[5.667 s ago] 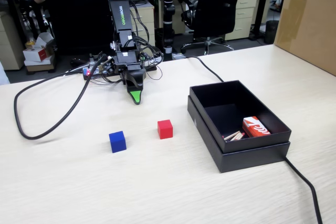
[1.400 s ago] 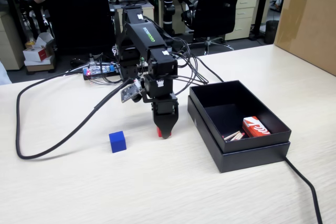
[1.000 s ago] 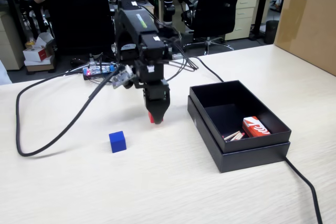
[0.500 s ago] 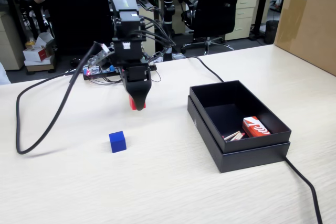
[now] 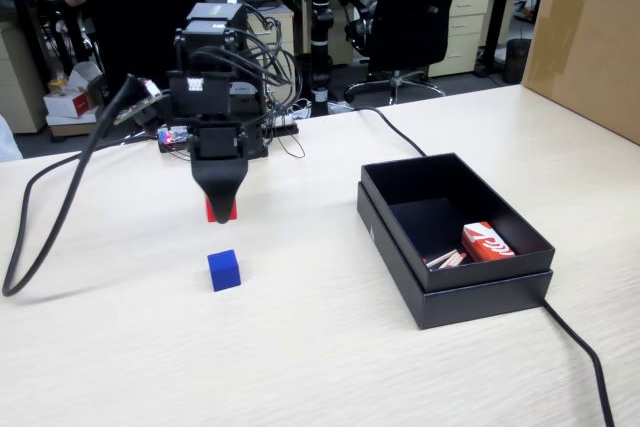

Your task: Put the red cube on top of the blue cube

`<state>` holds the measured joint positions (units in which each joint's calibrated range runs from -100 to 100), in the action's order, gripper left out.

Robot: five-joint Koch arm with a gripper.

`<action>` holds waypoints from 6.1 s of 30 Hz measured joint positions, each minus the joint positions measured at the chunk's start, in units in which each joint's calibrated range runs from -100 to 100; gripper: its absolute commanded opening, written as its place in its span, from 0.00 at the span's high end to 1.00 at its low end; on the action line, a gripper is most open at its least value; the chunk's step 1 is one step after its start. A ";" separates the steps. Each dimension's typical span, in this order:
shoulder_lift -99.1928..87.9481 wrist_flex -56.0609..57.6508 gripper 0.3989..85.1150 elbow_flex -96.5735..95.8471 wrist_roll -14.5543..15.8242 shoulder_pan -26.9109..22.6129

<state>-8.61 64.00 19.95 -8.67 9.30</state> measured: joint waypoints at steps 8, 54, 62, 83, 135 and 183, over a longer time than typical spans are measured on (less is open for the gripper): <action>4.66 0.00 1.00 0.37 0.00 0.54; 12.43 -1.47 1.00 2.83 0.34 0.10; 12.43 -1.47 1.00 2.83 0.34 0.10; 13.98 -1.47 0.99 2.83 0.54 0.05; 14.76 -2.71 0.99 2.83 0.54 0.20; 11.91 -1.08 0.99 2.19 0.73 0.10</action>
<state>3.30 62.91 22.14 -7.94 9.40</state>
